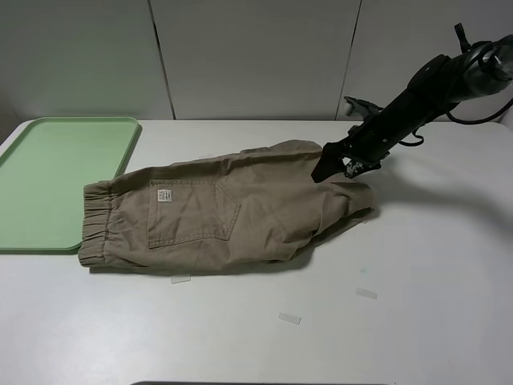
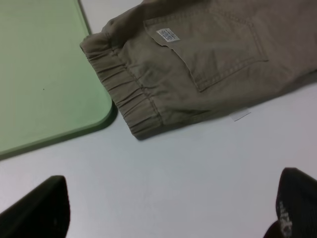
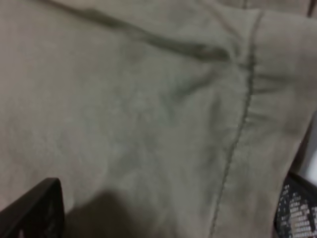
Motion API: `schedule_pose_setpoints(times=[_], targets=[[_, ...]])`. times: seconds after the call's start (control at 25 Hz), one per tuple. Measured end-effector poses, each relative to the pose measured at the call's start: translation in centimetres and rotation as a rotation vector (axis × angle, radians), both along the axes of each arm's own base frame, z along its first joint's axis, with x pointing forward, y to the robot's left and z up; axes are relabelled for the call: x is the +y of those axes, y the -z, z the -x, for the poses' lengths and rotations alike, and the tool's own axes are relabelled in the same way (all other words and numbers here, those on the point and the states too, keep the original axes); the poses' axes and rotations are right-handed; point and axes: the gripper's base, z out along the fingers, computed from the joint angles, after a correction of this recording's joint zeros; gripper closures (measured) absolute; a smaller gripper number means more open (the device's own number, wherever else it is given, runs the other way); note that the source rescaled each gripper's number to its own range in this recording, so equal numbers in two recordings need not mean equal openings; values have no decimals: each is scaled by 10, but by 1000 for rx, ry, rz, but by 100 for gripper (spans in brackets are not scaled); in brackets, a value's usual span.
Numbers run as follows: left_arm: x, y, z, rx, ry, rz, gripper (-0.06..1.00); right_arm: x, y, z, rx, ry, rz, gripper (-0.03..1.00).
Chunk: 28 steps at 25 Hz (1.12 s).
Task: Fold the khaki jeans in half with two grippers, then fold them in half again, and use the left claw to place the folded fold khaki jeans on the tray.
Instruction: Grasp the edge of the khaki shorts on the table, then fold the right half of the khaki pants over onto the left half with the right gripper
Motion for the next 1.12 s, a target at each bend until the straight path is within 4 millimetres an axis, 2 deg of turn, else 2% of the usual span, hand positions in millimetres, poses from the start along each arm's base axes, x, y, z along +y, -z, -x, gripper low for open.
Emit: schedule_pose_setpoints(times=[0.4,0.56,0.64,0.72,0.84,0.88,0.92,1.12], targets=[[0,0,0,0,0,0,14,29,1,8,21,-68,-15,5],[0,0,0,0,0,0,14,37,2,10,22,-87,-15,10],[0,0,0,0,0,0,14,39,3,10,20,-91,-10,19],[0,0,0,-1,0,0,14,38,5,10,15,-94,4,36],[0,0,0,-1,0,0,14,35,8,9,7,-105,42,77],[0,0,0,-1,0,0,14,35,8,10,10,-105,50,87],[0,0,0,-1,0,0,14,35,8,10,11,-109,62,93],[0,0,0,-1,1,2,14,32,10,11,23,-91,128,93]])
